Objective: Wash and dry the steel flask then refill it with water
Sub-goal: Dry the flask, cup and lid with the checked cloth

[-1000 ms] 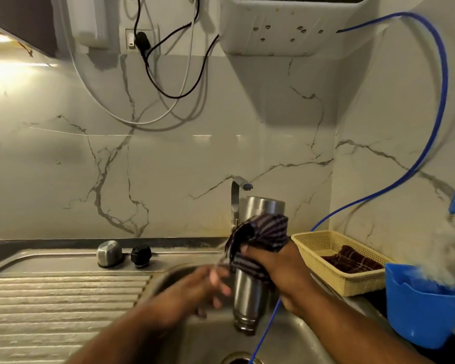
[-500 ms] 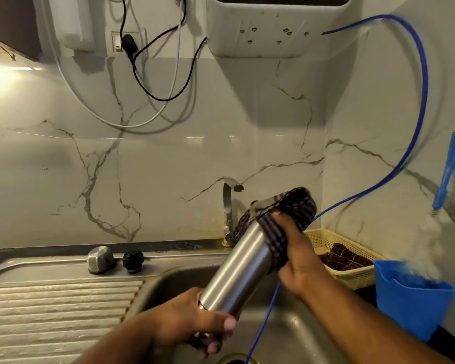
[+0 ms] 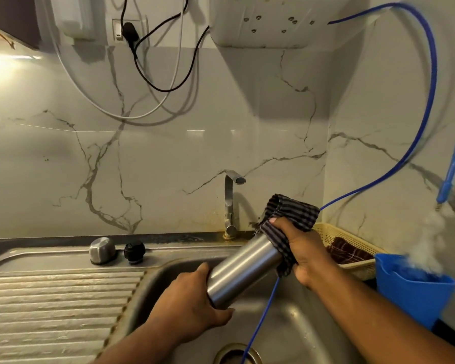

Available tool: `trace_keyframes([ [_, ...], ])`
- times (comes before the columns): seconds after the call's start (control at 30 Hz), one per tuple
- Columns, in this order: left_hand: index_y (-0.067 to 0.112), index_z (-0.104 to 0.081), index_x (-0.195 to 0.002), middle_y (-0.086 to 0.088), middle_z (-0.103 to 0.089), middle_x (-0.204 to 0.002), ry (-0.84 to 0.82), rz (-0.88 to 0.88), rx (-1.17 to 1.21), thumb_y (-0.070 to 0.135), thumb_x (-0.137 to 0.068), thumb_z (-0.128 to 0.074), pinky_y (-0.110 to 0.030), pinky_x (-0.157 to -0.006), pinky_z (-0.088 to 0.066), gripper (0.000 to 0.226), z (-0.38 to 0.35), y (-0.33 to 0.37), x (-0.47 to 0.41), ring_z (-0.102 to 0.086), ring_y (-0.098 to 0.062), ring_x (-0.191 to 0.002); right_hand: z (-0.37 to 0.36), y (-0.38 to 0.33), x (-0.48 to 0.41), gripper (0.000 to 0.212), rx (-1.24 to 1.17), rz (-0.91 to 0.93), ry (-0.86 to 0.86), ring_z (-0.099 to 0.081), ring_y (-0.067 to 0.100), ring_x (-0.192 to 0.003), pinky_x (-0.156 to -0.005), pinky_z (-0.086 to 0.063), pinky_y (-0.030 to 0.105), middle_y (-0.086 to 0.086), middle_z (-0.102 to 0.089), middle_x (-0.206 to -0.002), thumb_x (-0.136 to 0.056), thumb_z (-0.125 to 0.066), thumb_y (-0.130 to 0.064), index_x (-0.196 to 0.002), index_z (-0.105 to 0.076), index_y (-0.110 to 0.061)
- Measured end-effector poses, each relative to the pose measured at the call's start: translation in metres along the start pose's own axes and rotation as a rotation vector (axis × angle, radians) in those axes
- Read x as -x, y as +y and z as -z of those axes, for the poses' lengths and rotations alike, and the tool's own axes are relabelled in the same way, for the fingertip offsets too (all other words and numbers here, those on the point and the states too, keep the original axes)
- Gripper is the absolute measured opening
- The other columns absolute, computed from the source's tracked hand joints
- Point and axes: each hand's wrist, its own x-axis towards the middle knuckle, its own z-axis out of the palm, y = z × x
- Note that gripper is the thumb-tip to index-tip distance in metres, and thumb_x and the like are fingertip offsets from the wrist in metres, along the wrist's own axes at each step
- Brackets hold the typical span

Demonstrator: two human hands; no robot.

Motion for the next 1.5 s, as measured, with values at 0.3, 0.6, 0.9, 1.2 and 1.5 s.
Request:
trace_keyframes([
  [0.3,0.045,-0.043,-0.122,0.016,-0.065,-0.111,0.098,0.000,-0.040,0.071,-0.062,-0.073,-0.024,-0.082,-0.054,0.071,0.010,0.013,0.003,-0.063,-0.006,-0.094,-0.018,-0.006,0.017,0.010,-0.008,0.331,0.019,-0.073,0.021,-0.071,-0.061,-0.054,0.035,0.003,-0.077,-0.074,-0.079,-0.084,-0.016,-0.080,-0.075,-0.015],
  [0.6,0.043,-0.046,-0.126,0.016,-0.061,-0.113,0.143,0.003,-0.148,0.059,-0.072,-0.073,-0.019,-0.079,-0.045,0.063,0.018,0.007,0.005,-0.051,-0.003,-0.089,0.001,0.011,-0.007,0.017,0.336,0.395,0.186,-0.070,0.040,-0.079,-0.075,-0.058,0.053,0.012,-0.069,-0.068,-0.084,-0.076,-0.007,-0.070,-0.066,-0.011],
  [0.9,0.045,-0.050,-0.124,0.018,-0.063,-0.102,0.081,0.041,0.056,0.054,-0.063,-0.081,-0.014,-0.073,-0.048,0.069,0.023,-0.003,-0.002,-0.060,0.001,-0.087,0.001,0.005,-0.008,0.037,0.495,0.424,-0.361,-0.068,0.015,-0.108,-0.087,-0.056,0.025,-0.004,-0.072,-0.114,-0.090,-0.073,-0.008,-0.121,-0.064,-0.028],
  [1.2,0.046,-0.055,-0.116,0.021,-0.066,-0.093,0.104,0.004,0.047,0.061,-0.052,-0.076,-0.019,-0.075,-0.054,0.069,0.032,-0.014,-0.007,-0.064,0.002,-0.081,0.010,0.000,-0.003,0.081,0.639,0.813,-0.634,-0.046,0.000,-0.137,-0.111,-0.038,0.017,-0.018,-0.047,-0.149,-0.080,-0.079,-0.032,-0.150,-0.038,-0.029],
  [1.5,0.042,-0.045,-0.125,0.017,-0.062,-0.114,0.114,-0.119,-0.337,0.058,-0.071,-0.069,-0.022,-0.081,-0.049,0.061,0.033,0.009,0.006,-0.059,-0.007,-0.097,-0.007,0.022,0.012,0.091,1.598,1.171,-0.525,-0.040,0.011,-0.139,-0.126,-0.018,0.041,-0.010,-0.047,-0.148,-0.075,-0.081,-0.055,-0.149,-0.034,-0.034],
])
